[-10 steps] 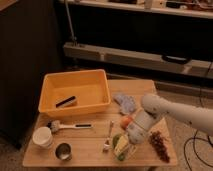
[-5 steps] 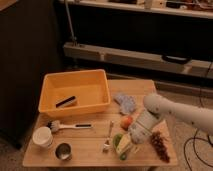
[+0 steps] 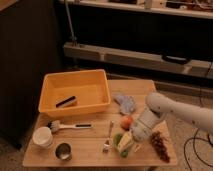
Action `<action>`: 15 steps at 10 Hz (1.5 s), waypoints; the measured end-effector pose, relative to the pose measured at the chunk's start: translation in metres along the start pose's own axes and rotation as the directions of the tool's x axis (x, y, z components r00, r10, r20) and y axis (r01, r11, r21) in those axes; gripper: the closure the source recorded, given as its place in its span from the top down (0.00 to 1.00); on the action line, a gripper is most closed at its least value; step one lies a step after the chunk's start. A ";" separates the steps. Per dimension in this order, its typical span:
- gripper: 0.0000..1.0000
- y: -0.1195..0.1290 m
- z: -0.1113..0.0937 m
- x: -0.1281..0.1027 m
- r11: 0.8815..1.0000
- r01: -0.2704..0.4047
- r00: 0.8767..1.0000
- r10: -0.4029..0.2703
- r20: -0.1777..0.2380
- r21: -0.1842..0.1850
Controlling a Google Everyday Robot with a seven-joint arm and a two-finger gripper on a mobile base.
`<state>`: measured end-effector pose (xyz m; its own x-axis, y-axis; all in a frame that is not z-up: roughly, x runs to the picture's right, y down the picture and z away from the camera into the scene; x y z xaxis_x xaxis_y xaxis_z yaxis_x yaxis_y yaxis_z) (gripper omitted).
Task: Place pepper in plastic cup
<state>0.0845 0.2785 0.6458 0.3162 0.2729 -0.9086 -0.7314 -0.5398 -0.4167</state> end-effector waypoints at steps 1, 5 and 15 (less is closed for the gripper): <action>0.72 0.000 0.000 0.000 1.000 -0.005 1.000 0.005 -0.001 0.001; 0.80 0.007 0.001 0.002 1.000 0.002 1.000 -0.002 -0.013 0.022; 0.80 0.011 0.001 0.005 0.999 0.010 1.000 -0.010 -0.022 0.036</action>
<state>0.0776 0.2749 0.6367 0.3366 0.2603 -0.9050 -0.7495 -0.5078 -0.4248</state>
